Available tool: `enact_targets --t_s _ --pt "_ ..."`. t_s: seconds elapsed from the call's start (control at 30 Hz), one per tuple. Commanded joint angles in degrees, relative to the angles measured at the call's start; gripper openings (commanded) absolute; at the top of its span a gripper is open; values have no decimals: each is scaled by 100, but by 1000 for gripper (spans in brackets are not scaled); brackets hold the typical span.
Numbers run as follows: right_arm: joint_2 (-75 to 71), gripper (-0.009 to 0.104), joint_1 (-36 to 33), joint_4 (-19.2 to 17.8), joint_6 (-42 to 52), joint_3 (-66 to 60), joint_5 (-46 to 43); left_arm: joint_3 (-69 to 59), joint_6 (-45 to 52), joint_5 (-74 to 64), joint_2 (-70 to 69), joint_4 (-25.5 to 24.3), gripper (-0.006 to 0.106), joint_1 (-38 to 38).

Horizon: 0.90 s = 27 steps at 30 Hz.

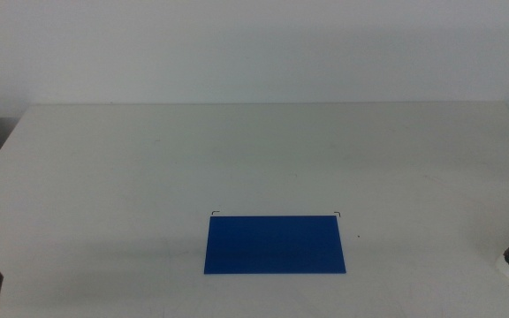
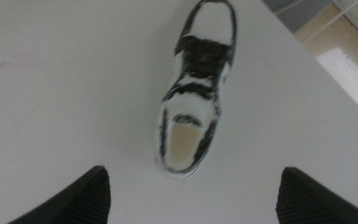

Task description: Use one arm to grab the shoe from the table and place it on the mat.

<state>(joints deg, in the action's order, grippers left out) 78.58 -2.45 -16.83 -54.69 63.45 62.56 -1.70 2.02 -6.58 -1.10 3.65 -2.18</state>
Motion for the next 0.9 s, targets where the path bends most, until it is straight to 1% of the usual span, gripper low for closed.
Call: enact_targets --t_s 0.0,0.03,0.13,0.27,0.33,0.47,0.6,0.73,0.87 --pt "-110 87 224 -156 40 193 -107 -29 -70 463 -37 74 94 29" --pt "-78 87 336 -91 40 193 -99 -29 -70 463 -37 74 94 29" --pt "-1 87 518 -106 112 167 -88 -29 -70 463 -37 74 94 29" --pt "73 87 570 -107 191 -14 -163 -29 -70 463 -37 74 94 29" --pt "155 87 592 -83 140 -85 -386 -29 -70 463 -37 74 94 29" --pt "411 87 687 160 140 -88 -685 -29 -70 463 -37 74 94 29" --pt "739 87 813 187 140 -88 -869 -29 -70 463 -37 74 94 29" --pt "1073 87 1072 384 196 -88 -1020 -29 -70 463 -37 74 94 29" --pt "1358 87 1198 431 310 -88 -1256 -29 -70 463 -37 74 94 29"
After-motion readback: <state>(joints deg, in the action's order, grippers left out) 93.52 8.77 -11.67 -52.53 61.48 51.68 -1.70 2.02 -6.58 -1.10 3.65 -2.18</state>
